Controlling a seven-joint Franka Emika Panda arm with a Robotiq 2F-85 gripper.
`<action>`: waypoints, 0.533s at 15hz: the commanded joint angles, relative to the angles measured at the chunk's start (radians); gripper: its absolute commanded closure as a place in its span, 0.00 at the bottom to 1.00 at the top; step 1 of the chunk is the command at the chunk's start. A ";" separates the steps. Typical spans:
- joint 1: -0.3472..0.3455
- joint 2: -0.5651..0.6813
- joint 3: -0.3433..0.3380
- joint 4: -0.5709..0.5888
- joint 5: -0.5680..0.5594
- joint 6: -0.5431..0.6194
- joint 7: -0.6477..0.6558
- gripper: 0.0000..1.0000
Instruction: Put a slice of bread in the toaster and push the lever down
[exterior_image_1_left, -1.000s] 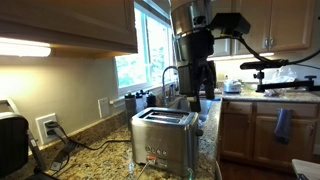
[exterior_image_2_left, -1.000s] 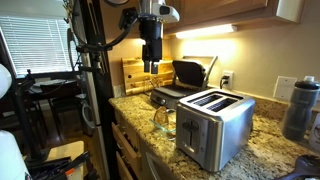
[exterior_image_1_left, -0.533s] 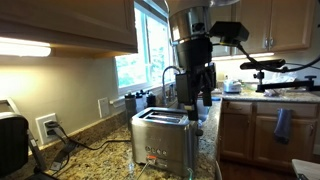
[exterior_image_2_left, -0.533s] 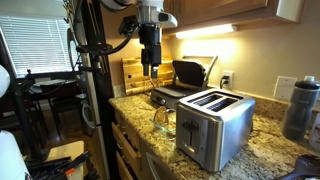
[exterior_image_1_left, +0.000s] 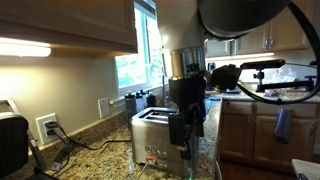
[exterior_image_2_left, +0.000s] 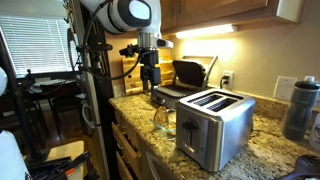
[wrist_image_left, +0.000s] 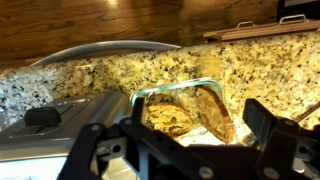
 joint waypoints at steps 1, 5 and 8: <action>0.021 0.063 0.004 -0.005 -0.017 0.074 0.014 0.00; 0.024 0.078 -0.006 0.003 -0.005 0.061 0.002 0.00; 0.025 0.078 -0.006 0.007 -0.005 0.061 0.002 0.00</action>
